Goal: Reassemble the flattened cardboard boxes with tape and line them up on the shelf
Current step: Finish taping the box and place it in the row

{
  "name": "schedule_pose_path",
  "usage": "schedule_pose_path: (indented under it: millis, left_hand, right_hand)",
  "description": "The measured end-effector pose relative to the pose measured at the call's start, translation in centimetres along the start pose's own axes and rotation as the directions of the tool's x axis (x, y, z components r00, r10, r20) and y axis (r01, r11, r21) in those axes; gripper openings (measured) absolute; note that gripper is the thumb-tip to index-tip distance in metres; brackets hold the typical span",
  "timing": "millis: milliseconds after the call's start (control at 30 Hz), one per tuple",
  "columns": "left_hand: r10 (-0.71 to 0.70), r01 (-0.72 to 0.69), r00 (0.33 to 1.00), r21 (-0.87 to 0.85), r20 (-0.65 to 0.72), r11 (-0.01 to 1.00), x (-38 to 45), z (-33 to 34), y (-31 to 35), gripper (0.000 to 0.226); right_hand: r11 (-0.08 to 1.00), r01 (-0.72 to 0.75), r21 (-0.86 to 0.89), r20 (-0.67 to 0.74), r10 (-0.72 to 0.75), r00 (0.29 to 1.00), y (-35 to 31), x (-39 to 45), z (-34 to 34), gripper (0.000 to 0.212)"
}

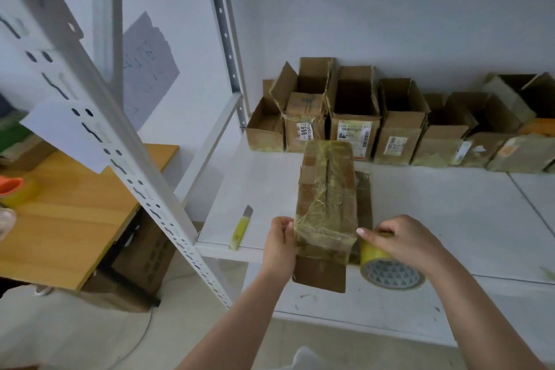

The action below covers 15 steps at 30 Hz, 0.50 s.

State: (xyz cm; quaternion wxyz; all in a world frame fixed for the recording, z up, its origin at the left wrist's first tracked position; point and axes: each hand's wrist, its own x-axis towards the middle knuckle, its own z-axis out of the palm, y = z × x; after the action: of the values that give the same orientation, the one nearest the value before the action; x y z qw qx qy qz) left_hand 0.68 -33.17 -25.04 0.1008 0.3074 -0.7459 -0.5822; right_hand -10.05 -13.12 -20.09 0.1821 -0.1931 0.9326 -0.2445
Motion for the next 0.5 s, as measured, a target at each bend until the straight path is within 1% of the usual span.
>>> schedule_pose_path:
  millis: [33,67,100,133,167,200,233,267,300,333,367,433,467,500]
  left_hand:
    - [0.008,-0.008,1.000,0.018,0.015,1.000,0.3,-0.4,-0.1,0.013]
    - [0.050,-0.050,0.999,0.087,0.001,0.995,0.6,-1.0,-0.3,0.009]
    - [0.112,-0.103,0.993,0.192,-0.036,0.976,0.9,-1.8,-0.5,0.008]
    - [0.188,-0.150,0.977,0.302,-0.098,0.941,1.5,-2.7,-0.9,0.012]
    - [0.253,-0.168,0.954,0.409,-0.163,0.897,2.1,-3.8,-1.2,0.022]
    - [0.295,-0.146,0.931,0.518,-0.217,0.843,2.8,-4.8,-1.3,0.034]
    - [0.300,-0.093,0.925,0.625,-0.234,0.775,3.6,-5.7,-1.5,0.044]
    - [0.274,-0.037,0.939,0.731,-0.208,0.681,4.2,-6.4,-1.7,0.051]
    - [0.236,-0.014,0.961,0.820,-0.148,0.572,4.6,-6.9,-1.9,0.053]
    - [0.192,-0.021,0.978,0.870,-0.085,0.493,4.9,-7.0,-2.4,0.052]
    - [0.156,-0.029,0.987,0.887,-0.049,0.461,5.2,-6.9,-3.0,0.050]
    - [0.134,-0.024,0.990,0.905,-0.037,0.425,5.3,-6.5,-3.9,0.046]
    - [0.129,-0.004,0.990,0.904,-0.056,0.426,5.2,-6.5,-4.0,0.046]
    - [0.105,0.024,0.991,0.883,-0.083,0.468,5.1,-6.6,-3.7,0.046]
  right_hand:
    - [1.000,0.001,0.024,0.002,-0.001,1.000,0.0,0.1,0.0,0.059]
    - [0.998,0.002,0.057,0.003,-0.002,1.000,0.0,0.1,-0.1,0.060]
    - [0.996,0.002,0.087,0.005,-0.003,1.000,0.0,0.1,-0.1,0.062]
    - [0.995,0.003,0.104,0.009,-0.004,1.000,0.0,0.1,-0.1,0.063]
    - [0.994,0.002,0.112,0.013,-0.003,1.000,0.0,0.1,-0.1,0.062]
    - [0.993,-0.003,0.117,0.018,0.001,1.000,0.1,0.1,0.0,0.062]
    - [0.992,-0.014,0.125,0.023,0.011,1.000,0.3,0.1,0.0,0.062]
    - [0.989,-0.028,0.142,0.031,0.024,0.999,0.4,0.0,0.0,0.063]
    - [0.985,-0.041,0.167,0.041,0.034,0.999,0.5,0.0,0.0,0.065]
    - [0.979,-0.046,0.197,0.046,0.038,0.998,0.7,-0.1,0.1,0.068]
    - [0.973,-0.045,0.228,0.043,0.036,0.998,0.9,-0.2,0.1,0.068]
    - [0.957,-0.041,0.288,0.024,0.035,0.999,1.2,-0.5,0.3,0.065]
    - [0.947,-0.042,0.319,0.015,0.039,0.999,1.3,-0.5,0.4,0.065]
    - [0.937,-0.044,0.348,0.010,0.044,0.999,1.4,-0.6,0.4,0.065]
